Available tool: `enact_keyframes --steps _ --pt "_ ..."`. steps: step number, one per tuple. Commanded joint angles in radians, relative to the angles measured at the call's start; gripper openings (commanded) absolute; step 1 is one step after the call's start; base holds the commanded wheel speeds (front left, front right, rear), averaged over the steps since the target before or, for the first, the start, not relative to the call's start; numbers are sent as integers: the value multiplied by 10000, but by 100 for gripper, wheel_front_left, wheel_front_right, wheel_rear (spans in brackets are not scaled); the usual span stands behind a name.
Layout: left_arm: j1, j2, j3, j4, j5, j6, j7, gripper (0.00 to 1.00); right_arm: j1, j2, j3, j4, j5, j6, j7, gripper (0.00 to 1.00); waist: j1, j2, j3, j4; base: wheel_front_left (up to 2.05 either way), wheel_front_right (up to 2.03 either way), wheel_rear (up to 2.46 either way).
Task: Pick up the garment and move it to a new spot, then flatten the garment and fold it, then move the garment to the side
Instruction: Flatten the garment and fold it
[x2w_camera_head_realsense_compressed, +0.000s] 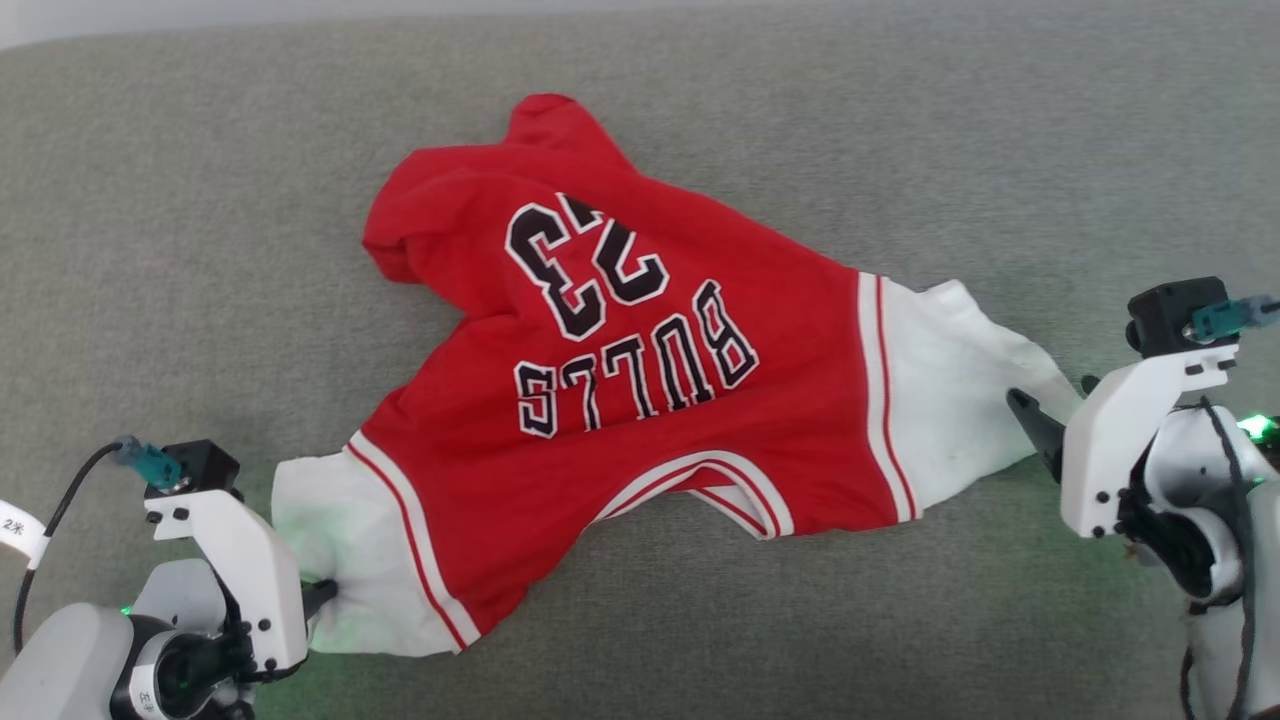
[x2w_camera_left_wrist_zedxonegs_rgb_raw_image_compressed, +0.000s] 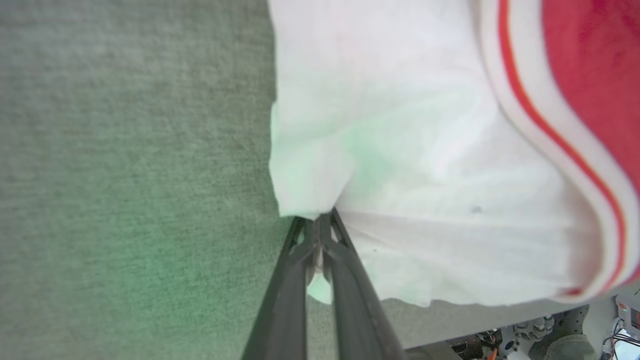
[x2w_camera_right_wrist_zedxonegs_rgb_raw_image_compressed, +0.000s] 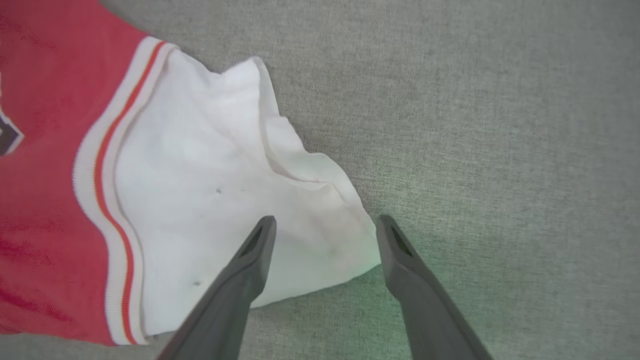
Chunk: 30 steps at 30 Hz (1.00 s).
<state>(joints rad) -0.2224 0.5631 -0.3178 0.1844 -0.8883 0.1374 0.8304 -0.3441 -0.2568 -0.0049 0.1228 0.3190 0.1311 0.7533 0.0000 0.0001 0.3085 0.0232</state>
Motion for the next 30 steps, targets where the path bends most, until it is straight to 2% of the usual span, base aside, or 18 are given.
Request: enact_keyframes --steps 1,6,13,14,15,19,22,26,30 --pt "76 -452 -327 342 -3 -24 -71 0 -104 -2 5 47 49 -7 106 100 0 -1 73 88 0 0 0" --pt "-126 -584 -318 384 -108 -194 -254 0 -492 -495 221 599 493 -7 848 100 0 -1 238 293 0 0 0" --pt "-343 -695 -320 551 -111 -294 -427 0 -850 -435 1049 2567 1030 -6 1806 100 0 -1 388 467 0 0 0" --pt "-398 -704 -318 579 -111 -316 -442 0 -863 -428 1267 2777 1165 -3 2029 27 0 -1 397 494 0 0 0" --pt "-449 -712 -317 615 -109 -328 -441 0 -880 -418 1433 2926 1332 -3 2216 0 0 -1 396 521 0 0 0" --pt "-613 -575 -221 620 -85 -354 -468 0 -1210 -527 1610 2914 1862 5 2276 0 0 -1 298 550 0 0 0" --pt "-766 -395 -50 331 -176 -324 -353 0 -1407 -632 1664 2451 2260 5 2252 0 0 -1 64 534 0 0 0" --pt "-899 143 191 -424 -239 -186 97 0 -1717 -856 1550 1475 2867 -6 2263 0 0 -1 -344 434 0 0 0" --pt "-1317 664 397 -1414 -257 -116 580 0 -1973 -746 1466 575 3553 -6 2414 0 0 -1 -794 364 0 0 0"
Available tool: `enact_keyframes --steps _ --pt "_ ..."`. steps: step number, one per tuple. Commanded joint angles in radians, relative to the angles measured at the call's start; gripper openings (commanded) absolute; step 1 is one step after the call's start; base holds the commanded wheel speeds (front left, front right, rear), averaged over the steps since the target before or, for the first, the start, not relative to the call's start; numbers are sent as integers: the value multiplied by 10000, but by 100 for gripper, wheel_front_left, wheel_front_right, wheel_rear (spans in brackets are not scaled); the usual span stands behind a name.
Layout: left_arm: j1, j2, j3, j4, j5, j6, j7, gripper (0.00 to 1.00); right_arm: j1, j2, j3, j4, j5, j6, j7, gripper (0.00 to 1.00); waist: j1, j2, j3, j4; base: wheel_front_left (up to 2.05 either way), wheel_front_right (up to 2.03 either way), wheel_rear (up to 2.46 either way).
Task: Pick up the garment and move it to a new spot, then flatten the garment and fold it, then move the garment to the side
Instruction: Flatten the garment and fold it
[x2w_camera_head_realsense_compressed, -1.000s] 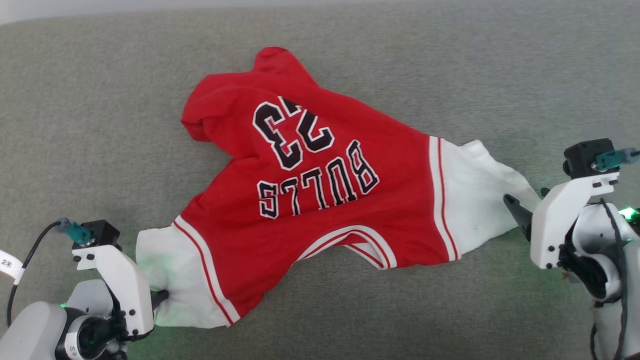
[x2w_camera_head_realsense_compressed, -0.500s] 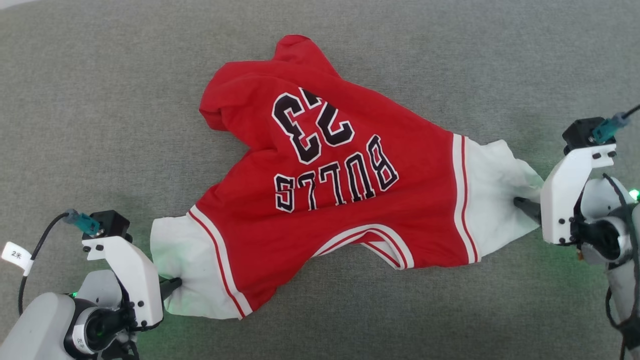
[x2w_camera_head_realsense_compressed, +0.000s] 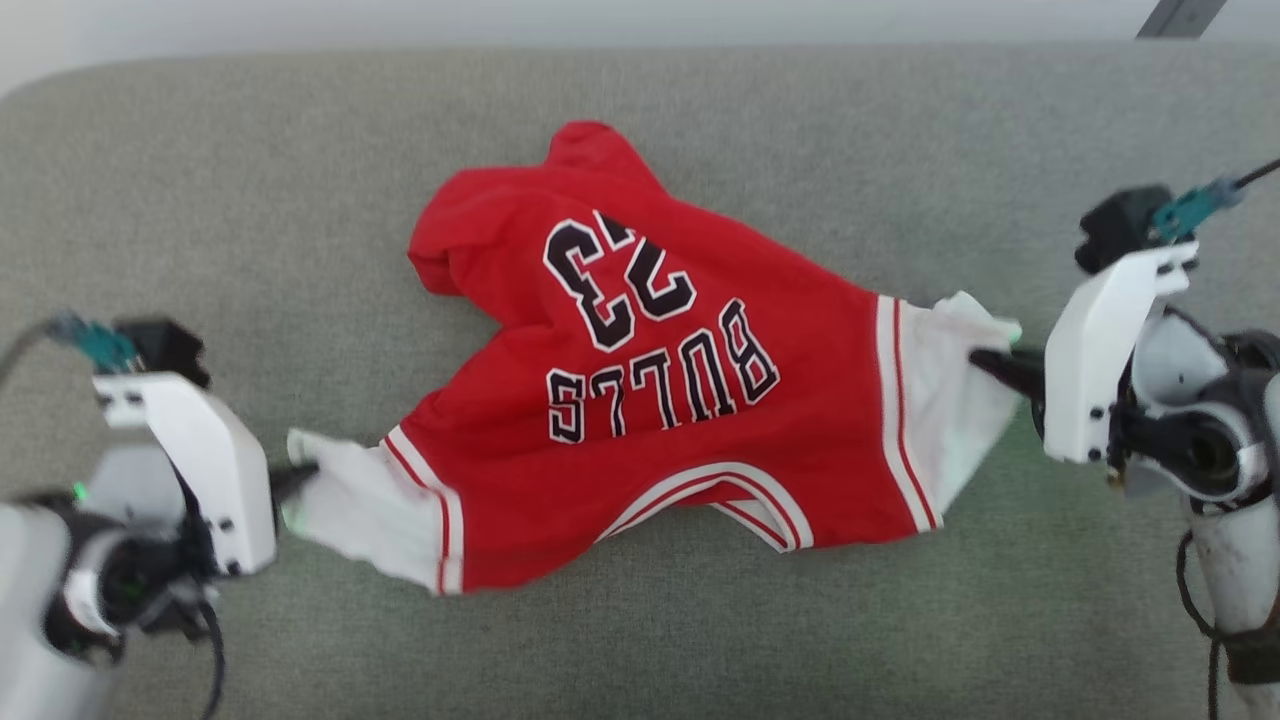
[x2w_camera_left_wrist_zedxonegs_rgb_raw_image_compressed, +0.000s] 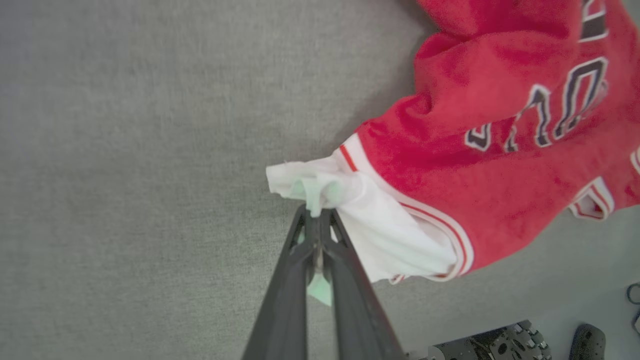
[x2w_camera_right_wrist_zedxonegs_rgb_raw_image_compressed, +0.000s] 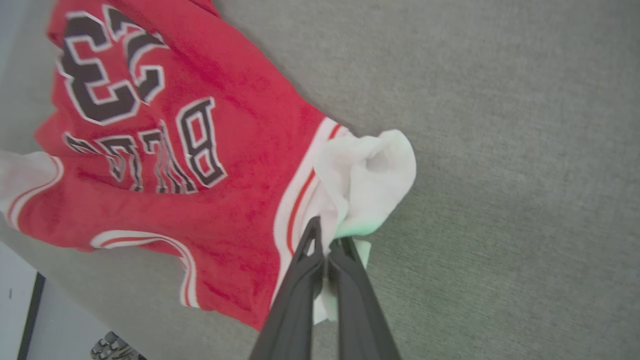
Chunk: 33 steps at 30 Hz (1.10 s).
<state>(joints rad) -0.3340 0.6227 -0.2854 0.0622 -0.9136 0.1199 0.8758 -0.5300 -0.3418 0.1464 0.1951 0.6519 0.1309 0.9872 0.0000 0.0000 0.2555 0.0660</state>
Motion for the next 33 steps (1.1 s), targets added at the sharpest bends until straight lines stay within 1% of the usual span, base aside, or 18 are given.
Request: enact_keyframes --steps 1,3,6,8,10,13,14,16,20,26,29,33 --pt "-376 195 130 -420 -31 112 271 0 -176 210 -115 -327 466 -4 138 0 0 0 -378 -73 0 0 0" --pt "-724 439 271 -793 -74 205 567 0 -384 199 -206 -662 688 -4 211 0 0 0 -592 -107 0 0 0" --pt "-1390 671 402 -1200 -59 288 923 0 -764 491 -413 -952 1040 -4 188 0 0 0 -877 -163 0 0 0" --pt "-1917 800 473 -1295 -13 237 1059 0 -1073 744 -633 -969 1296 -4 158 0 0 0 -1064 -183 0 0 0" --pt "-2505 797 531 -1264 4 217 1125 0 -1472 896 -821 -992 1373 -4 27 0 0 0 -1226 -199 0 0 0" --pt "-3485 671 579 -969 56 -8 986 0 -2085 1143 -982 -862 1196 -4 -491 0 0 0 -1444 -214 0 0 0" --pt "-3485 671 579 -969 56 -8 986 0 -2085 1143 -982 -862 1196 -4 -491 0 0 0 -1444 -214 0 0 0" --pt "-4133 585 521 -664 184 -190 878 0 -2514 1305 -1084 -708 1036 -4 -941 0 0 0 -1575 -210 0 0 0" --pt "-5384 397 294 104 566 -600 499 0 -3396 1376 -872 -375 282 -4 -1958 0 0 0 -1788 -200 0 0 0" --pt "-6938 -192 -190 1583 1205 -1085 -248 0 -4784 1643 -386 586 -929 -4 -3410 0 0 0 -2001 -194 0 0 0" --pt "-7663 -489 -339 2379 1483 -1276 -645 0 -5454 1885 -318 1220 -1248 -4 -3902 0 0 0 -2064 -176 0 0 0" --pt "-8493 -909 -440 3294 1558 -1435 -1058 0 -6189 2137 -296 2006 -1457 -4 -4210 0 0 0 -2078 -135 0 0 0"
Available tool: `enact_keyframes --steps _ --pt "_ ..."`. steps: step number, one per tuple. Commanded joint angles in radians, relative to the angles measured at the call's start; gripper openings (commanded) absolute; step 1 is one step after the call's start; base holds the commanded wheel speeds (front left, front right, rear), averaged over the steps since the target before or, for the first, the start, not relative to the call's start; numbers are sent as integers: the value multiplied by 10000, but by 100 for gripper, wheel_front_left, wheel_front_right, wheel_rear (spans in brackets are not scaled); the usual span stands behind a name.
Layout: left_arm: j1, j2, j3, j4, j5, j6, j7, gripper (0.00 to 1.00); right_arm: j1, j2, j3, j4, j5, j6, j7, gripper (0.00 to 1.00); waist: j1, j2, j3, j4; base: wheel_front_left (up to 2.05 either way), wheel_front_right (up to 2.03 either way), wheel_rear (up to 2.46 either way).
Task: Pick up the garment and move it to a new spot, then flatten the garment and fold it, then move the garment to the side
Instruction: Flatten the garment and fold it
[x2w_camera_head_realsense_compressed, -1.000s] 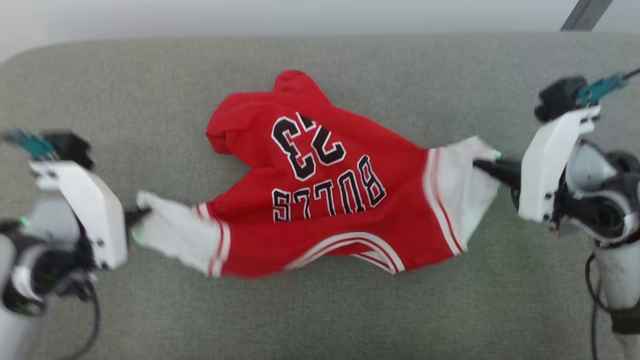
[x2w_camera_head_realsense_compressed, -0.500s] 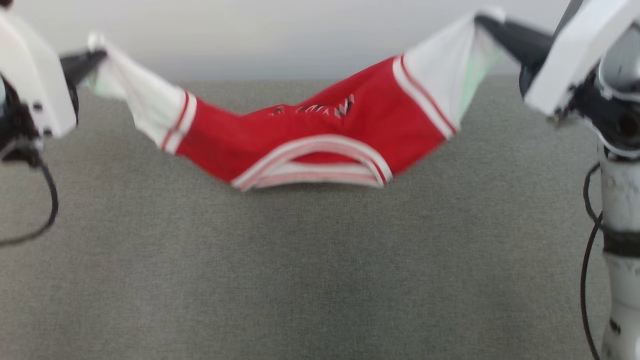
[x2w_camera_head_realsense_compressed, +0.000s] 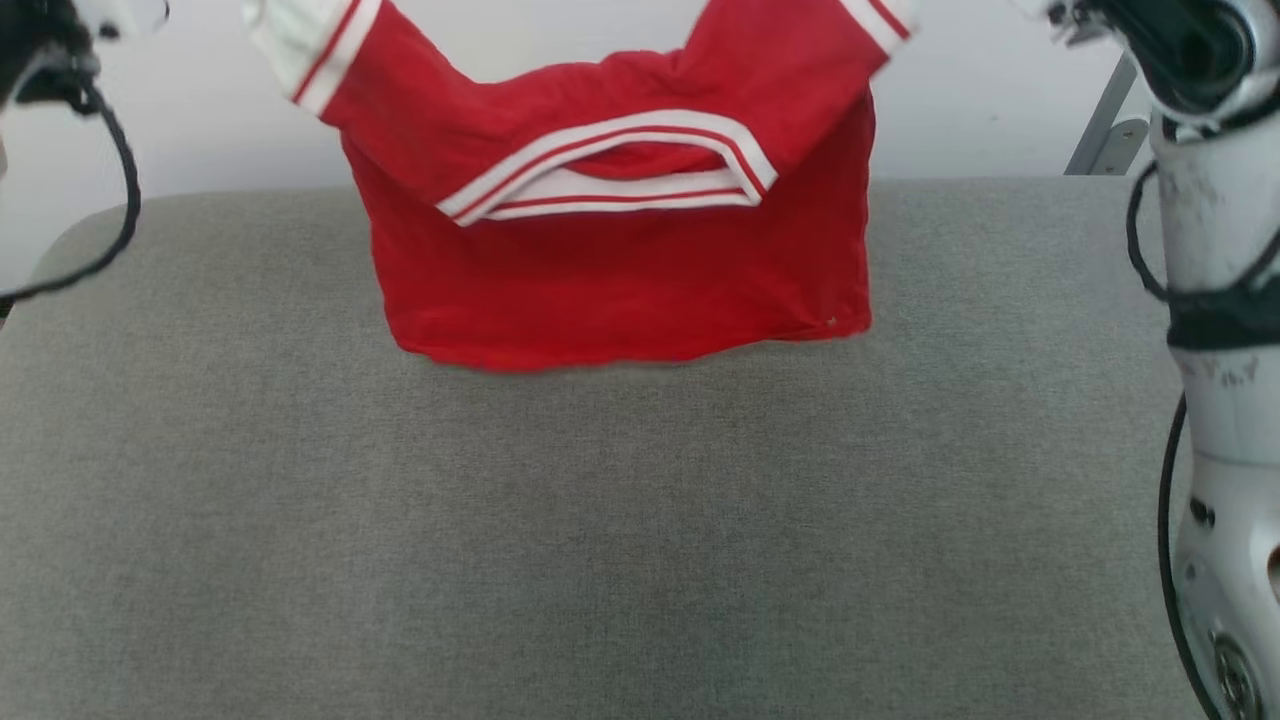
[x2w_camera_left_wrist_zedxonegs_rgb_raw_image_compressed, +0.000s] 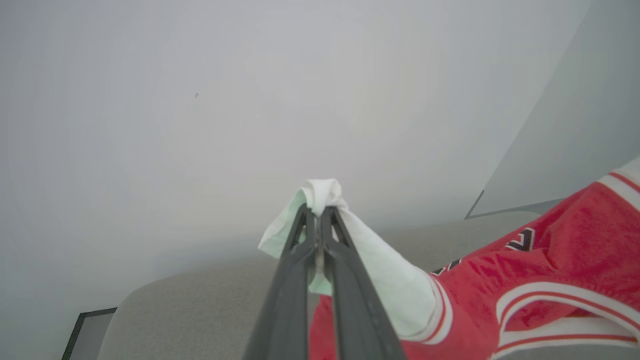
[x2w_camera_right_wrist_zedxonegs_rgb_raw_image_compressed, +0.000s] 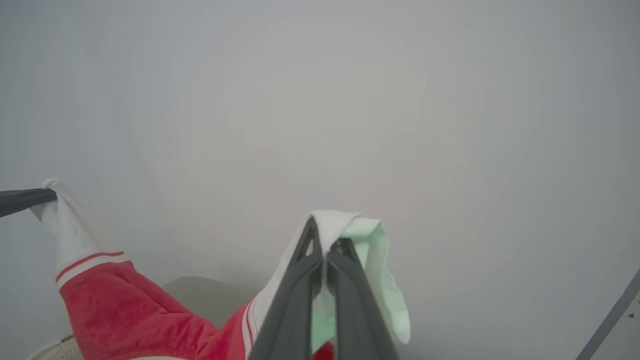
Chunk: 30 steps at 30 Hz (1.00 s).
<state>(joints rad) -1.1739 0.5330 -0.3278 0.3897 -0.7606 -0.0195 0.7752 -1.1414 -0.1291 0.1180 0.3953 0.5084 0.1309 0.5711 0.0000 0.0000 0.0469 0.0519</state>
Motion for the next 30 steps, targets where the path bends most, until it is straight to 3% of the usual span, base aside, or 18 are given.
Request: enact_keyframes --steps 1,7,13,23,30 --pt "-278 -67 -43 212 65 -74 -117 0 -203 75 -34 229 -18 -4 -88 0 0 0 19 14 0 0 0" --pt "-1305 -315 -85 1271 275 -367 -788 0 -1066 181 307 1214 -268 -4 -607 0 0 0 511 10 0 0 0" --pt "-2349 -508 -111 2358 556 -704 -1945 0 -2064 180 845 2173 -808 -4 -2333 0 0 0 1494 -17 0 0 0" --pt "-4390 -907 -199 3655 1057 -1091 -6396 0 -4559 162 1197 4488 -3191 -5 -6849 0 0 0 3362 170 0 0 0" --pt "-4138 -825 -1104 3929 434 -1114 -8418 0 -5101 353 1058 5942 -4441 -5 -7868 0 0 0 4021 368 0 0 0"
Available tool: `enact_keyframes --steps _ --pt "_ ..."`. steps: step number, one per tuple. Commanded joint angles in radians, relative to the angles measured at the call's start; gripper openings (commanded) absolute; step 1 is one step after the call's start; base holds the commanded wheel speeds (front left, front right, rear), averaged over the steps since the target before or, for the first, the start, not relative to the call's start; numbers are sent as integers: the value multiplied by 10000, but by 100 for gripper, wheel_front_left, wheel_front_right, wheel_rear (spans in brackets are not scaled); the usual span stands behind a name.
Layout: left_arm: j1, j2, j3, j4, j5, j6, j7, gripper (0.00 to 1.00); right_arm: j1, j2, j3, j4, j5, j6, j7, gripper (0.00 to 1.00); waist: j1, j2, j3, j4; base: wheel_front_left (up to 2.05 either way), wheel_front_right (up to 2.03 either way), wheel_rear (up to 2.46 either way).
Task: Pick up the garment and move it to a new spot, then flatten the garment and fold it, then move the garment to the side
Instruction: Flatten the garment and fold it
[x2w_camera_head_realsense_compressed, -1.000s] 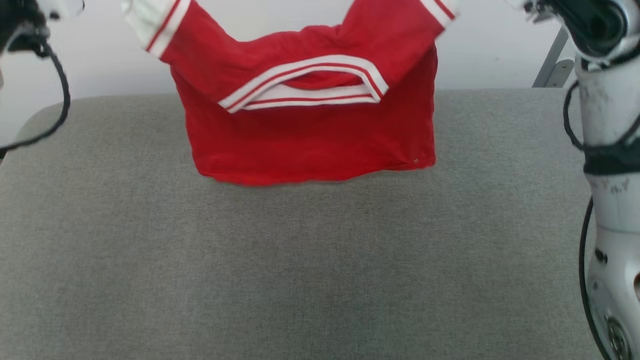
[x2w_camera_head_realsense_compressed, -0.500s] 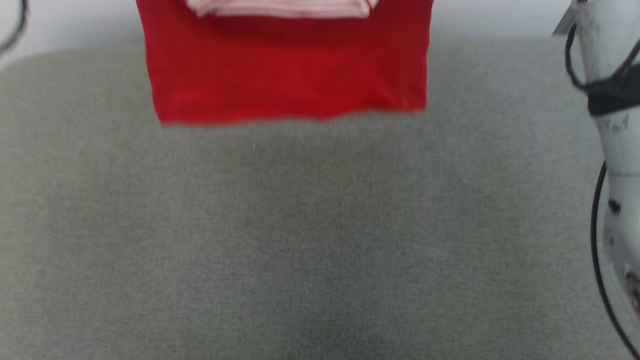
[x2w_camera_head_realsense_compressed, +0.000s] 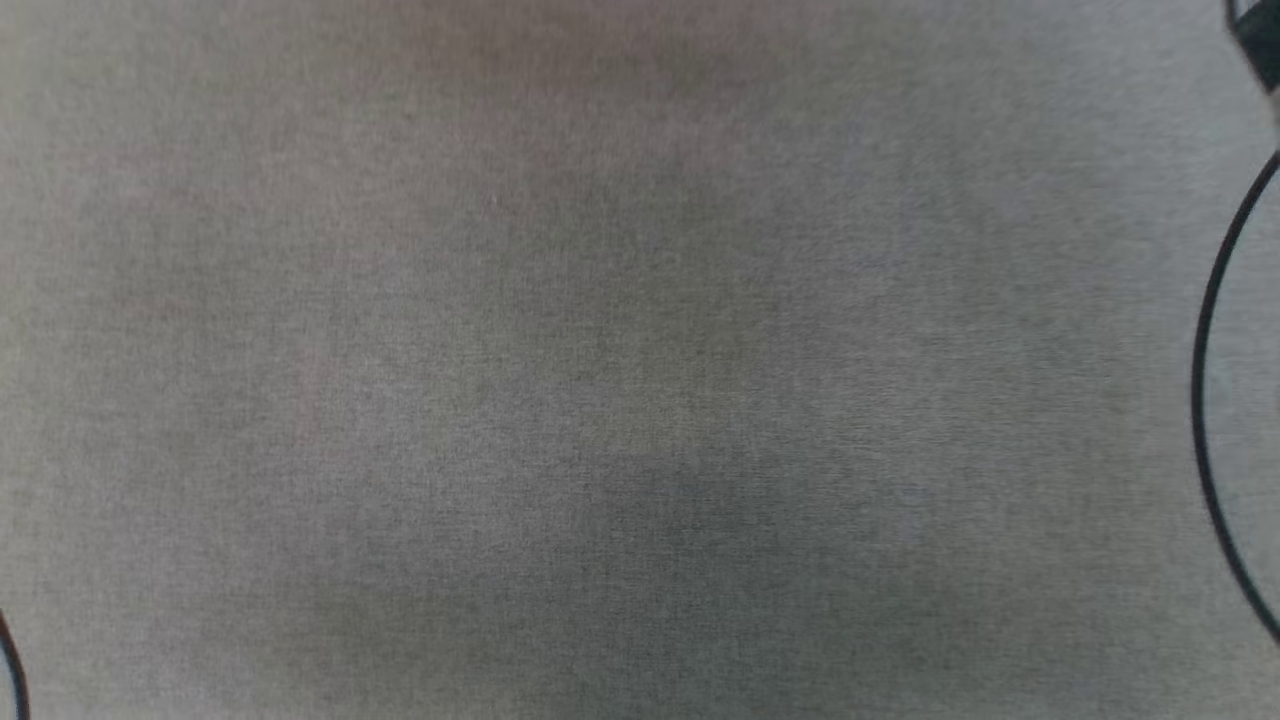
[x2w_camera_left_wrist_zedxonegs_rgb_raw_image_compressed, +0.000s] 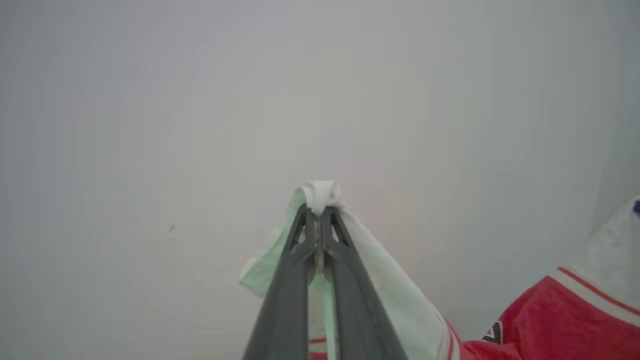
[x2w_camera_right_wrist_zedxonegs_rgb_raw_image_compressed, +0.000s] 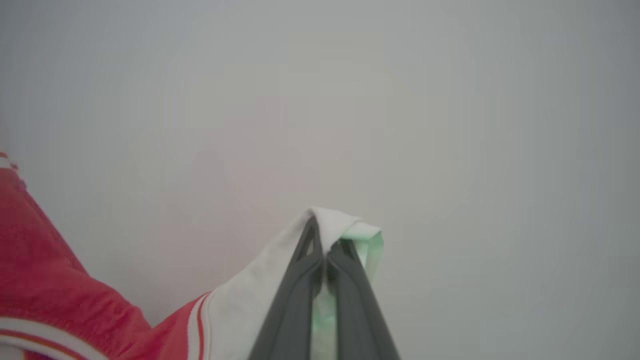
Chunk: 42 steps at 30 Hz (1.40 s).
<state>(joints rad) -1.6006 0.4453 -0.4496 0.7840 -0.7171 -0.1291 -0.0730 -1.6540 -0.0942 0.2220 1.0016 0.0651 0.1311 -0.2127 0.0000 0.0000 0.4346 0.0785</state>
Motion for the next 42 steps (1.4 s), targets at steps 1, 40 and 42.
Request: enact_keyframes --steps 1,40,42 --pt "278 117 -120 115 -100 -7 -107 0 73 70 -37 147 4 -7 -52 0 0 0 205 124 0 0 0" --pt "9924 3743 -3067 -4906 -5060 2076 5262 0 10111 -2998 2376 -5680 7462 -6 9458 0 0 0 -2612 466 0 0 0" --pt "10607 4222 -2945 -5938 -5229 2672 5250 0 10792 -3258 2039 -6478 7471 -6 10294 0 0 0 -2694 457 0 0 0"
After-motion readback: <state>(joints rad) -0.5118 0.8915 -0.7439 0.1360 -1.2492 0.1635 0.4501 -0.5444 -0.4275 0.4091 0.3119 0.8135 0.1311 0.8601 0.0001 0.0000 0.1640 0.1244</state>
